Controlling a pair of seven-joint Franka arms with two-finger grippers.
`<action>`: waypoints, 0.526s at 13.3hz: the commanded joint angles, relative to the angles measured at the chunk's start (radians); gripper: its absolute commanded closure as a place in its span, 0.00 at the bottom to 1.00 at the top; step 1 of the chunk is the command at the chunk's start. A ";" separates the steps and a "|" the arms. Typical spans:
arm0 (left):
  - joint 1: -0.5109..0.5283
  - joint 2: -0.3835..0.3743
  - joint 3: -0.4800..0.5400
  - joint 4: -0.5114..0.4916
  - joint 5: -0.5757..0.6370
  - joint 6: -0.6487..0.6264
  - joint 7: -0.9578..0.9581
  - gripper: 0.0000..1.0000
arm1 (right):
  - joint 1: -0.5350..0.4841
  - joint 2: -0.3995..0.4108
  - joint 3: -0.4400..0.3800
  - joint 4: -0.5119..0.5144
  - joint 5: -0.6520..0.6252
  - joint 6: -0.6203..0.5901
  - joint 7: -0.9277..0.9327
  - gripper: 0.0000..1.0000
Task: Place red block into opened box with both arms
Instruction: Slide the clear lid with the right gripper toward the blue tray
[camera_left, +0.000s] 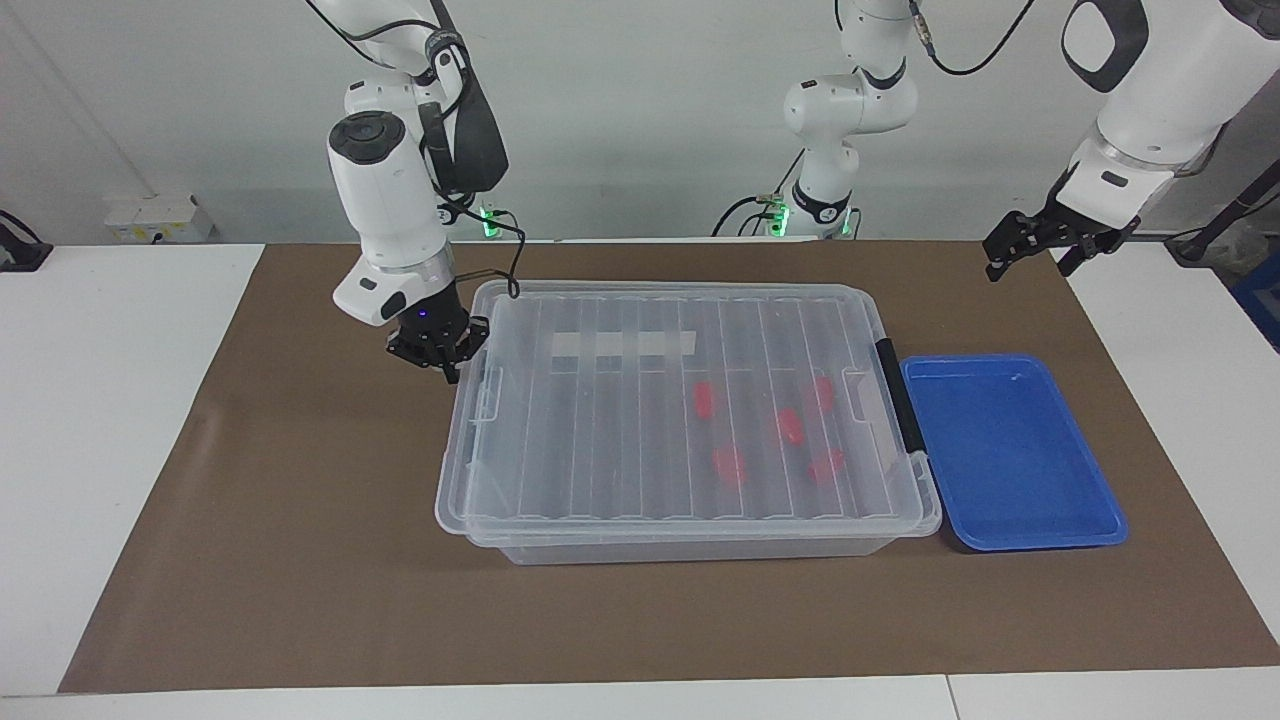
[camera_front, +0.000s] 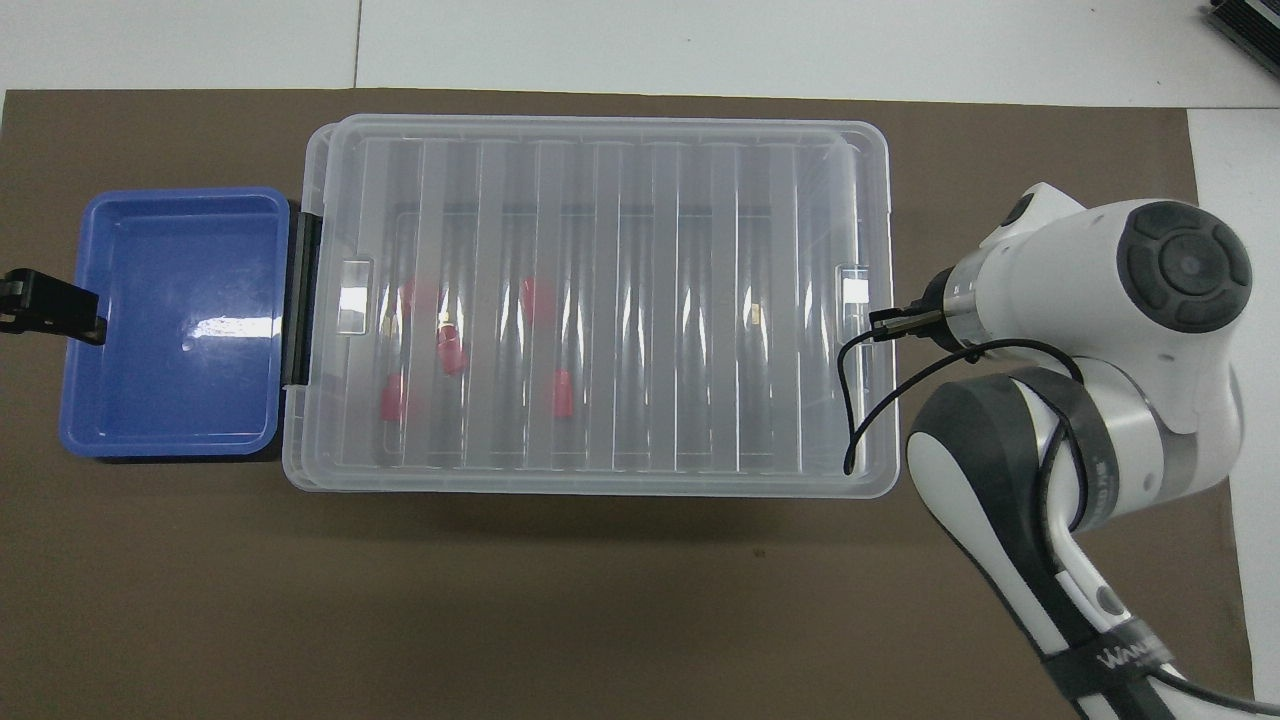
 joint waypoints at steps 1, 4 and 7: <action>0.000 -0.032 0.001 -0.039 0.021 0.018 0.013 0.00 | 0.003 -0.012 0.001 -0.016 0.022 0.011 0.012 1.00; 0.000 -0.032 0.001 -0.039 0.021 0.017 0.013 0.00 | 0.001 -0.013 0.000 -0.007 0.024 0.003 0.020 1.00; 0.000 -0.032 0.001 -0.039 0.021 0.018 0.013 0.00 | 0.003 -0.015 0.001 -0.007 0.024 0.011 0.052 1.00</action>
